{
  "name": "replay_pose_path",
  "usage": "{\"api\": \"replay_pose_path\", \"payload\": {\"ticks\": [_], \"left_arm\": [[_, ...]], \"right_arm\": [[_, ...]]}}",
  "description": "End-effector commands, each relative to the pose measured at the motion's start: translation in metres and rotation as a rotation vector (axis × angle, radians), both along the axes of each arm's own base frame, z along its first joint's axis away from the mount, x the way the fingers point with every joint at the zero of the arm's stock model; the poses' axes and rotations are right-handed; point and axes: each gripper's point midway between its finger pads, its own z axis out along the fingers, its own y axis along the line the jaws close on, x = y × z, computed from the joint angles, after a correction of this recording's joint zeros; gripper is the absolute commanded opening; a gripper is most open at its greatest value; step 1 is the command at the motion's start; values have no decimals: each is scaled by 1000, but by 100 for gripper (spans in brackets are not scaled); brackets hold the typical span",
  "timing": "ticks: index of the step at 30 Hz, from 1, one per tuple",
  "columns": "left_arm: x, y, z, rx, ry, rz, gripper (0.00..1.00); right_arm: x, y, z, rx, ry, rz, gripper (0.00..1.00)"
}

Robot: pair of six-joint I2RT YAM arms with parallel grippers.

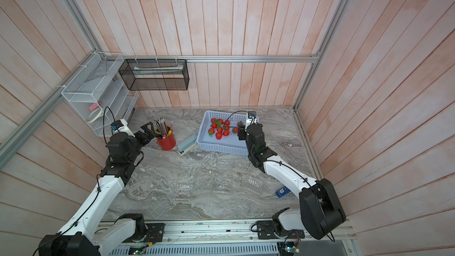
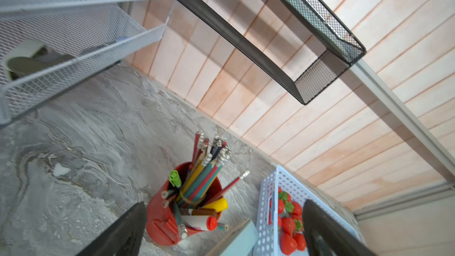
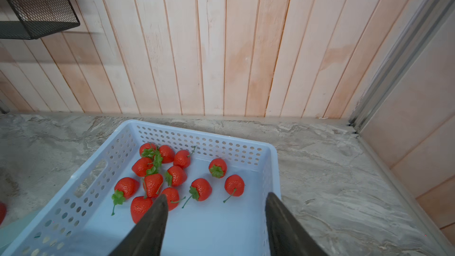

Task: Pack strawberries into containers
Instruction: Pick up the strawberry from the basket.

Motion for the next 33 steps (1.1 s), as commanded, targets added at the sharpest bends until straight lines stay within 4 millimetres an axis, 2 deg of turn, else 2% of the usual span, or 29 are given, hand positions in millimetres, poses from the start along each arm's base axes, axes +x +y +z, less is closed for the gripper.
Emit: {"api": "replay_pose_path", "payload": {"ticks": [1, 5, 8, 13, 18, 25, 33], "left_arm": [[0, -36, 12, 6, 32, -129, 99], [-1, -77, 20, 80, 41, -221, 98], [-1, -102, 19, 109, 60, -276, 100], [5, -135, 4, 140, 108, -355, 100], [13, -168, -12, 179, 150, -440, 90], [23, -189, -29, 209, 194, -488, 89], [31, -196, -40, 212, 210, -499, 89]], "right_arm": [[3, 6, -43, 42, 226, 36, 61], [25, -2, -73, 149, 376, 52, 55], [41, -16, -95, 162, 448, 14, 54], [64, -31, -121, 155, 523, -23, 53], [89, -33, -139, 139, 561, -44, 51], [119, -31, -161, 90, 621, -64, 51], [126, -32, -199, 65, 703, -99, 48]]}}
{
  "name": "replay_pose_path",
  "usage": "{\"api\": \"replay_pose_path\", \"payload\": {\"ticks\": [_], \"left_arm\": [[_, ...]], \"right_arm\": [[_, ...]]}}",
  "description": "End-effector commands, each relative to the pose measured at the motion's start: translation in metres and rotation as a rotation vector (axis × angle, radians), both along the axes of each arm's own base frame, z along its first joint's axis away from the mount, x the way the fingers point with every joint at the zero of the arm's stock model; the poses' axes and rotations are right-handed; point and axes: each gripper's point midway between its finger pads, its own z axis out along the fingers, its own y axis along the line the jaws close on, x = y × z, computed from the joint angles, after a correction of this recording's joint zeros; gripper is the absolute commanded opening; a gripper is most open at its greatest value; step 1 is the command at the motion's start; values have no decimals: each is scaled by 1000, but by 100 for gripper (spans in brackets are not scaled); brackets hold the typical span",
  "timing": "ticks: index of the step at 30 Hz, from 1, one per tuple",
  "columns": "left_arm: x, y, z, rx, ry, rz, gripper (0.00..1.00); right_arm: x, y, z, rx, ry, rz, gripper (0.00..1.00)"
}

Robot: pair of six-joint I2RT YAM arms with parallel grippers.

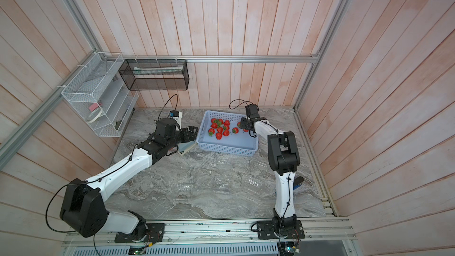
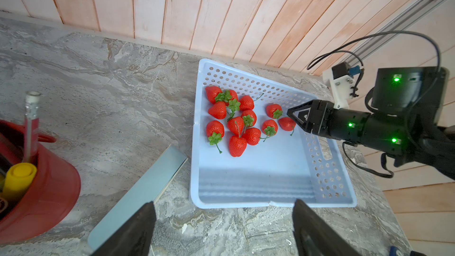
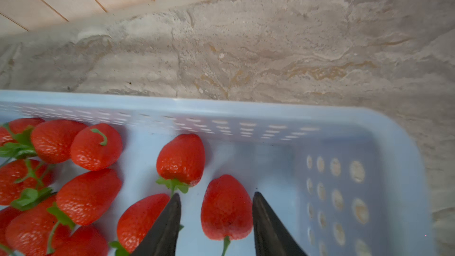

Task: Pack strawberries into containers
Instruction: Pick up the strawberry from the basket.

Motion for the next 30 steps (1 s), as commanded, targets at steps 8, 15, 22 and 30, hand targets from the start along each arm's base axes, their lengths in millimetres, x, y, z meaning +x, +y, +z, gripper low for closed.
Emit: {"api": "replay_pose_path", "payload": {"ticks": [8, 15, 22, 30], "left_arm": [[9, -10, 0, 11, -6, -31, 89], [10, -11, -3, 12, 3, -34, 89], [4, -10, 2, -11, 3, -39, 89], [-16, -1, 7, -48, -2, -25, 89]], "right_arm": [[-8, -2, -37, -35, 100, -15, 46], [-3, 1, -36, -30, 91, -19, 35], [-9, 11, 3, -37, 15, 4, 27], [-61, 24, 61, -46, -86, 41, 24]]}}
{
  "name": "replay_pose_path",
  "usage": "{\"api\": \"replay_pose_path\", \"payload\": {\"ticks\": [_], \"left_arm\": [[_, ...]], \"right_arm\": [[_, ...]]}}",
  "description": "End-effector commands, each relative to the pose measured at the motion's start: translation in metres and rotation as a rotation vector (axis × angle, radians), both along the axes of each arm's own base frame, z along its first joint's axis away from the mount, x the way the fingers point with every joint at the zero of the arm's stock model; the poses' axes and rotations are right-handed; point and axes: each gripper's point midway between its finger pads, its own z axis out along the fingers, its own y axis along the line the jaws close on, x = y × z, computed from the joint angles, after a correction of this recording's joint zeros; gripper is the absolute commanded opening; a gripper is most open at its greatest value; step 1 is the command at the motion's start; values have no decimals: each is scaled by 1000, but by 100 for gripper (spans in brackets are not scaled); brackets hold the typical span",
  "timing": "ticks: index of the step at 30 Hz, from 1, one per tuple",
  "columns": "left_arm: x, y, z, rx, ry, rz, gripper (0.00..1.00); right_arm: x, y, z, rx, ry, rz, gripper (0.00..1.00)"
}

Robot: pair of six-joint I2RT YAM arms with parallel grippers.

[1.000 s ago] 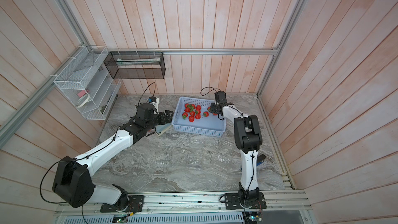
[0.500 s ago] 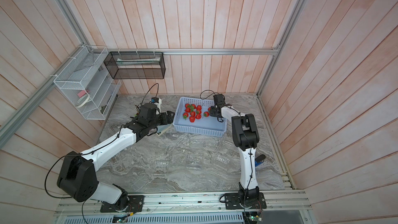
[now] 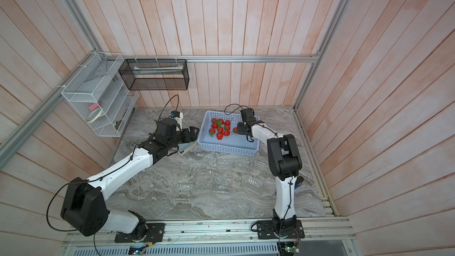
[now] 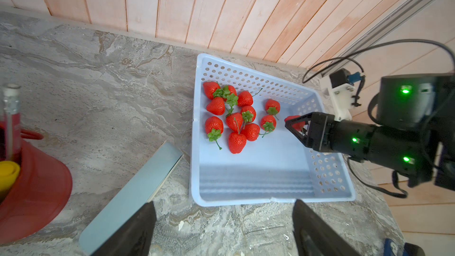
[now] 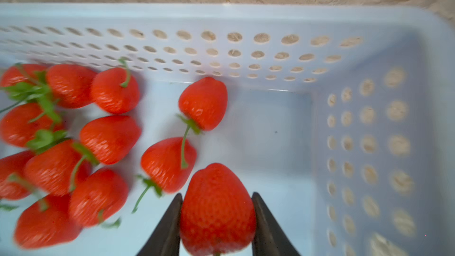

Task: Pack strawberries into containers
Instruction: Pick up the strawberry from the basket, then place the strawberry in the packing box.

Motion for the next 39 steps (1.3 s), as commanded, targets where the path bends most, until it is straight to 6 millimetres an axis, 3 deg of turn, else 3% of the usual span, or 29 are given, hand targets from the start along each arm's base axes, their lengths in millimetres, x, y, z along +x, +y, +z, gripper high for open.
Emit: {"api": "replay_pose_path", "payload": {"ticks": [1, 12, 16, 22, 30, 35, 39], "left_arm": [[-12, 2, 5, -30, -4, -6, 89], [-32, 17, 0, -72, 55, 47, 90], [-40, 24, -2, -112, 72, 81, 90], [-63, 42, -9, -161, 82, 141, 90], [-93, 71, -27, -169, 114, 243, 92], [-100, 76, -36, -170, 131, 260, 93], [-99, 76, -39, -152, 141, 262, 93]], "right_arm": [[-17, 3, 39, -2, -89, 8, 24], [-123, 63, 93, 113, -226, 228, 23], [-165, 82, 97, 167, -226, 312, 23], [-223, 100, 76, 205, -169, 405, 23], [-289, 123, 30, 173, -78, 559, 23], [-311, 129, 4, 138, -21, 610, 23], [-313, 132, -14, 81, 13, 618, 23]]}}
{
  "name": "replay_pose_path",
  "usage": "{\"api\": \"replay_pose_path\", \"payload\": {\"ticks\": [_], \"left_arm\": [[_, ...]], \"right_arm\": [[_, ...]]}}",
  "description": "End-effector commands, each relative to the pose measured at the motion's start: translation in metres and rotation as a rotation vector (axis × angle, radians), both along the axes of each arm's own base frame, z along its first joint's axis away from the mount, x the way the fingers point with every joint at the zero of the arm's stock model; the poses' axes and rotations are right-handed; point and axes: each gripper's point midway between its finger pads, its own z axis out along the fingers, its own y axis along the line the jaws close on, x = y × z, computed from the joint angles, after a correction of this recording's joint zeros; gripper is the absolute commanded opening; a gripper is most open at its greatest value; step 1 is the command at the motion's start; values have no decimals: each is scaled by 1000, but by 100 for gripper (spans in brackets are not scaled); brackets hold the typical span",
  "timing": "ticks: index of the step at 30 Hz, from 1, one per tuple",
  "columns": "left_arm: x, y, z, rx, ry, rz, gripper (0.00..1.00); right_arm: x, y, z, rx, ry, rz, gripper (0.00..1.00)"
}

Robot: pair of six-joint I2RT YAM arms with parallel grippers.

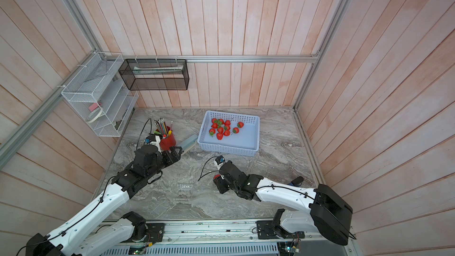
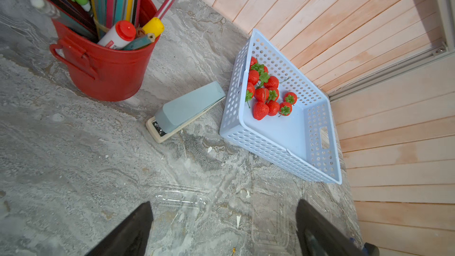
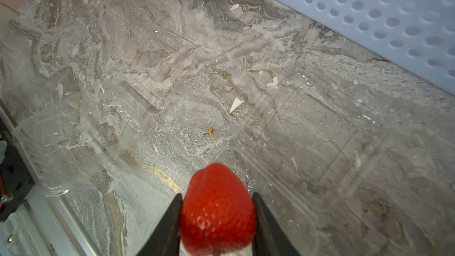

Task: Pack strawberries into containers
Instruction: Place the strawberry in the packing box.

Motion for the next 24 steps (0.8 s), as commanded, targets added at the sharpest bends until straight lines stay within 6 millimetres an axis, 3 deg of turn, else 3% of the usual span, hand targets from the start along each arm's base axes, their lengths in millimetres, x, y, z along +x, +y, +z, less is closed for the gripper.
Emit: {"api": "replay_pose_path", "payload": {"ticks": [1, 9, 16, 20, 24], "left_arm": [[1, 6, -6, 20, 20, 27, 93], [2, 11, -9, 49, 25, 36, 93], [4, 13, -16, 60, 42, 41, 94], [6, 12, -18, 61, 48, 39, 94], [8, 11, -18, 64, 46, 32, 94]], "right_arm": [[3, 0, -13, -45, 5, -18, 23], [-7, 9, -38, -110, 59, 24, 24], [-10, 8, -57, -157, 85, 26, 50], [-11, 12, -57, -162, 93, 31, 56], [-5, 11, -42, -150, 57, 7, 57]]}}
